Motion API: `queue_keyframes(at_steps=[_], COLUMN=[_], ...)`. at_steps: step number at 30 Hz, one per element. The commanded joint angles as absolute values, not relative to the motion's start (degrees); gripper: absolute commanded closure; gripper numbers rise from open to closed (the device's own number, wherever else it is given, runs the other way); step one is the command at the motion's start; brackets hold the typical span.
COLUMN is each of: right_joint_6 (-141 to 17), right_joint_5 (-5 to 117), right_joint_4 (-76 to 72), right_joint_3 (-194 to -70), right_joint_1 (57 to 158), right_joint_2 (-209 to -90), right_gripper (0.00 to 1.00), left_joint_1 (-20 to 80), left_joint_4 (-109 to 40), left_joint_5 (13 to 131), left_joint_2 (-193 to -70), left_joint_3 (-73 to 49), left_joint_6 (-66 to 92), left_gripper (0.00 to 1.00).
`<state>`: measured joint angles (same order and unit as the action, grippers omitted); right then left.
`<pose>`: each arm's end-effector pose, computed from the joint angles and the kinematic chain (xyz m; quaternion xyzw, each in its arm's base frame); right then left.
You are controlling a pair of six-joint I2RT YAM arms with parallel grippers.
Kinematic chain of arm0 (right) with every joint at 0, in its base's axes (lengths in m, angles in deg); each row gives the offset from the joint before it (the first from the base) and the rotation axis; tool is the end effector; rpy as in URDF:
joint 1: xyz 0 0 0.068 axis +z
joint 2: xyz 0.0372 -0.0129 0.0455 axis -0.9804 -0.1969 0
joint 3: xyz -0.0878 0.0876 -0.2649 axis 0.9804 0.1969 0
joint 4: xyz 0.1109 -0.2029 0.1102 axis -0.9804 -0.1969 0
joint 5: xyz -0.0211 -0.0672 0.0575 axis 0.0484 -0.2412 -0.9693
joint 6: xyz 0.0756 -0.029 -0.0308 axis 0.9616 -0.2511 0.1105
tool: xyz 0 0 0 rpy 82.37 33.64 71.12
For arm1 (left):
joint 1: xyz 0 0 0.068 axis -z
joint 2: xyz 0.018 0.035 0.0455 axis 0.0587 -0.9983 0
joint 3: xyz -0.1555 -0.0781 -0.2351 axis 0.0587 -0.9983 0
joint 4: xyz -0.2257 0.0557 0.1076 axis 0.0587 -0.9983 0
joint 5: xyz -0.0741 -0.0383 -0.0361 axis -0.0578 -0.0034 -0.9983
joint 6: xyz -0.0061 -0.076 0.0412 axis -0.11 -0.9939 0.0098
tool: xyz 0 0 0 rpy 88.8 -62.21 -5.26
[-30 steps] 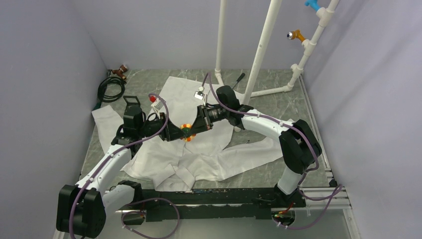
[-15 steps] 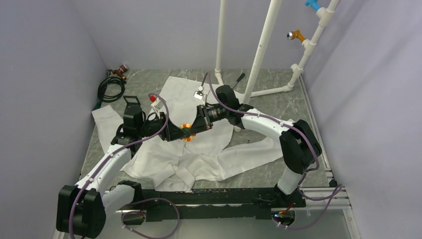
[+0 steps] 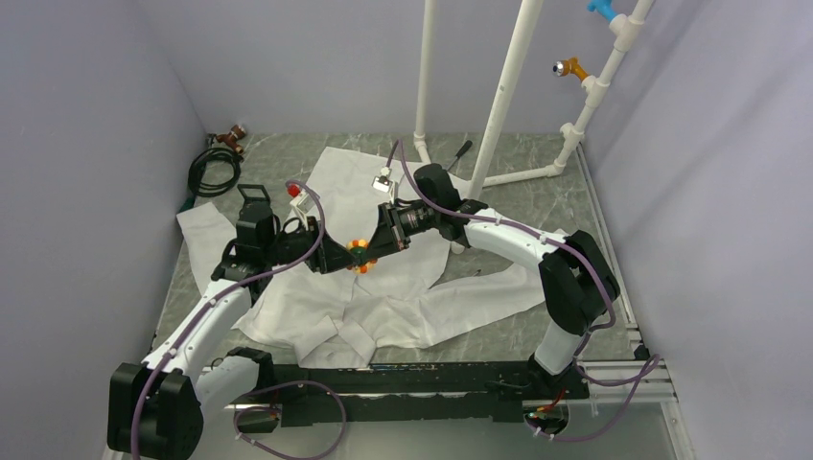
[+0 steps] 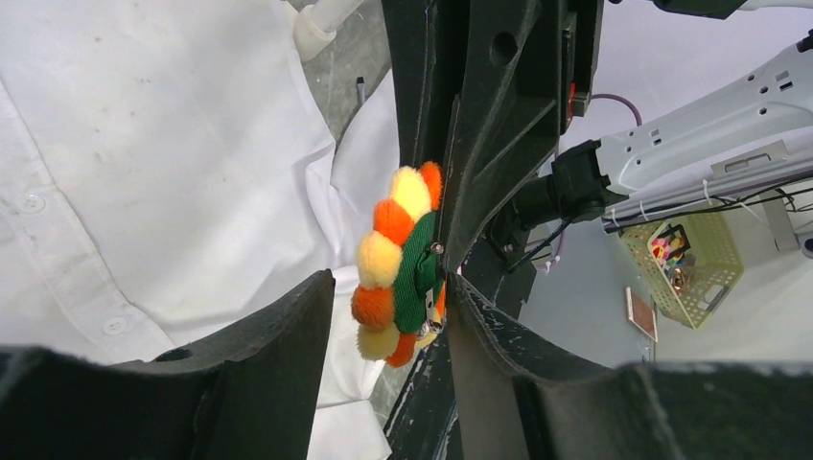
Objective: Remove the brooch from the garment
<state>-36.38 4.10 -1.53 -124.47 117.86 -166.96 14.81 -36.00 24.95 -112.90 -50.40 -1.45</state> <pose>0.2654 0.3014 0.2708 -0.2913 0.7364 0.6018 0.1031 0.2009 -0.1050 0.2677 0.1625 0.7635 -0.5236 0.3414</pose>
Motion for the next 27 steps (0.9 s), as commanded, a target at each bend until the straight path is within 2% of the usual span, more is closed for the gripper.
queue_keyframes(at_steps=[1, 14, 27], right_joint_6=[-37.02, -36.25, -37.18], right_joint_5=[2.74, 1.34, 1.78], right_joint_4=[0.12, 3.81, 2.31], right_joint_3=[-126.74, -125.44, -125.83], right_joint_1=[118.1, 118.1, 118.02], right_joint_2=[-165.74, -164.1, -164.18], right_gripper=[1.0, 1.0, 1.0], left_joint_1=[14.46, 14.35, 13.62], left_joint_4=[-35.75, -32.2, -31.22], left_joint_5=[25.55, 23.63, 22.65], left_joint_2=[-112.54, -114.75, -115.16], left_joint_3=[-48.44, -49.91, -49.87], left_joint_6=[-0.63, -3.16, -4.43], left_gripper=[0.49, 0.57, 0.57])
